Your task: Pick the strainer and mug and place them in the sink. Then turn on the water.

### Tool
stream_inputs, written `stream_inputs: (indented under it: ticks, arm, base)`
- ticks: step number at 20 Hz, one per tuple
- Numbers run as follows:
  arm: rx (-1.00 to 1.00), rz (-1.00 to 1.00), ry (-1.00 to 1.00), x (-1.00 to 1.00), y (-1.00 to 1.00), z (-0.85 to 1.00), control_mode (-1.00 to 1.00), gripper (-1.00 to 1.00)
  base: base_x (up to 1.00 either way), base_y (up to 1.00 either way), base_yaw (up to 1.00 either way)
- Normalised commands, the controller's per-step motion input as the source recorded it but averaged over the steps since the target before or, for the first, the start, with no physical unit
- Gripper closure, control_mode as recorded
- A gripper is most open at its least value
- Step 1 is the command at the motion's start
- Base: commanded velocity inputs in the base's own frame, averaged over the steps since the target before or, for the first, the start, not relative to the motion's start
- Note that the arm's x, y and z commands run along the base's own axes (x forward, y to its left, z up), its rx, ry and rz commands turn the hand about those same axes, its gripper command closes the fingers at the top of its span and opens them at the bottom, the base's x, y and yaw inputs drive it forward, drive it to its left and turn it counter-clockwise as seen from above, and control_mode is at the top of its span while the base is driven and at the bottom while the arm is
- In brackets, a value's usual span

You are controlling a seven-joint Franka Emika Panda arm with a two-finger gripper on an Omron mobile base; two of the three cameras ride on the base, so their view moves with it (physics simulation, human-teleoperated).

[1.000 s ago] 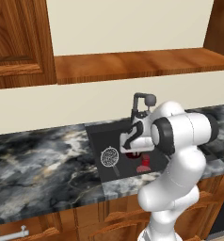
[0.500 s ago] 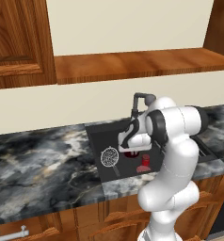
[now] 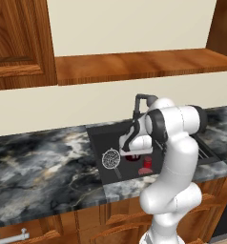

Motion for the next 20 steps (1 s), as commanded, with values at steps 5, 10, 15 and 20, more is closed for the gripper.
stream_inputs:
  ticks: [5, 10, 15, 20]
  arm:
    - [0.0, 0.0, 0.0, 0.01, 0.0, -0.17, -1.0, 1.0]
    - [0.0, 0.0, 0.0, 0.02, 0.0, -0.16, -1.0, 1.0]
    - [0.0, 0.0, 0.0, 0.04, 0.0, -0.16, -1.0, 1.0]
    - [0.0, 0.0, 0.0, 0.04, 0.0, -0.19, -1.0, 1.0]
  base:
    - [0.0, 0.0, 0.0]
    - [0.0, 0.0, 0.0]
    - [0.0, 0.0, 0.0]
    - [0.0, 0.0, 0.0]
